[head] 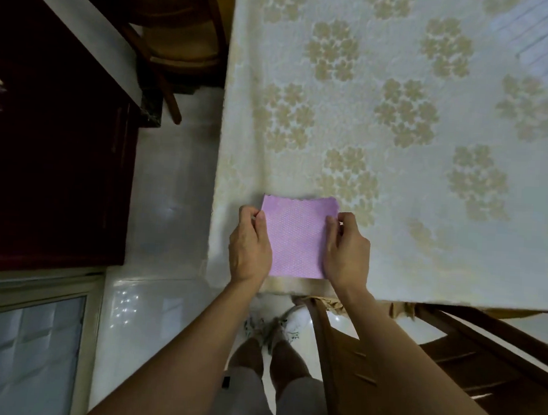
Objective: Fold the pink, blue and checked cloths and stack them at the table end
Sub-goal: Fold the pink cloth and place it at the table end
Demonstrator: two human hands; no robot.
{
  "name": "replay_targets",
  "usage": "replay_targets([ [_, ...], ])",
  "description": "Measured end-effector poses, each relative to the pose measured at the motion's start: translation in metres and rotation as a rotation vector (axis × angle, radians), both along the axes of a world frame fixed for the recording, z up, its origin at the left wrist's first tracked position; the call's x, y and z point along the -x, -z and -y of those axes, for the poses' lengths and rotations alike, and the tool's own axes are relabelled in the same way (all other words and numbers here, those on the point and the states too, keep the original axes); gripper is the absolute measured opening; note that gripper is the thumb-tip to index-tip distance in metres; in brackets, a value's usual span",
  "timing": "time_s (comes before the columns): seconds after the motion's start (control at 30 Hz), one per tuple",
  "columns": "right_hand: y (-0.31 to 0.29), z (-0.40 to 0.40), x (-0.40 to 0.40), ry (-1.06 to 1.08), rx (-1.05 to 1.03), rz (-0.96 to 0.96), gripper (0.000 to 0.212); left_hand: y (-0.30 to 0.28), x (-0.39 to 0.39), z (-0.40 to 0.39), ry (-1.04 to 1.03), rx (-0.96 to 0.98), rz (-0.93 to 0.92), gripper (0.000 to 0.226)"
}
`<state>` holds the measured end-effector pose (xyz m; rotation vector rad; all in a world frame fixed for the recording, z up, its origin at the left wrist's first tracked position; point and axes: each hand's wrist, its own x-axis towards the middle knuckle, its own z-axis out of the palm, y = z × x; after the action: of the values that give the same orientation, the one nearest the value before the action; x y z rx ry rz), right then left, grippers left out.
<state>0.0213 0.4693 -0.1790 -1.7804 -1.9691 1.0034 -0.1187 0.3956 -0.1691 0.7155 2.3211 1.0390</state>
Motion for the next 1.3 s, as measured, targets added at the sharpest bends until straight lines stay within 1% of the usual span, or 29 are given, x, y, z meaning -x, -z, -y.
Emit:
replay_targets([
  [0.1,0.014,-0.011,0.008,-0.031,-0.002,0.088,0.030,0.015,0.008,-0.014,0.012,0.065,-0.031,0.021],
  [0.23,0.026,-0.022,0.013,-0.094,-0.087,0.247,0.031,0.029,0.014,-0.027,0.025,0.153,-0.075,0.023],
  [0.4,0.040,-0.029,0.013,-0.115,-0.160,0.346,0.029,0.035,0.018,-0.033,0.106,0.248,-0.257,0.025],
  [0.57,0.052,-0.030,0.008,-0.110,-0.321,0.354,0.028,0.041,0.019,-0.032,0.162,0.355,-0.392,0.026],
  [0.7,0.058,-0.032,0.003,-0.116,-0.343,0.411,0.029,0.040,0.019,-0.034,0.203,0.398,-0.446,0.026],
  [0.83,0.057,-0.033,0.003,-0.094,-0.336,0.409,0.030,0.038,0.022,-0.035,0.180,0.409,-0.451,0.027],
  [1.0,0.055,-0.033,0.000,-0.086,-0.335,0.395,0.032,0.035,0.028,-0.032,0.147,0.455,-0.392,0.032],
  [1.13,0.046,-0.034,-0.001,-0.063,-0.309,0.344,0.033,0.026,0.036,-0.033,0.153,0.428,-0.357,0.036],
  [1.23,0.027,-0.039,-0.005,-0.092,-0.380,0.322,0.035,0.008,0.042,-0.032,0.189,0.316,-0.360,0.036],
  [1.3,0.011,-0.046,-0.009,-0.131,-0.406,0.317,0.035,-0.007,0.046,-0.032,0.266,0.231,-0.392,0.033],
])
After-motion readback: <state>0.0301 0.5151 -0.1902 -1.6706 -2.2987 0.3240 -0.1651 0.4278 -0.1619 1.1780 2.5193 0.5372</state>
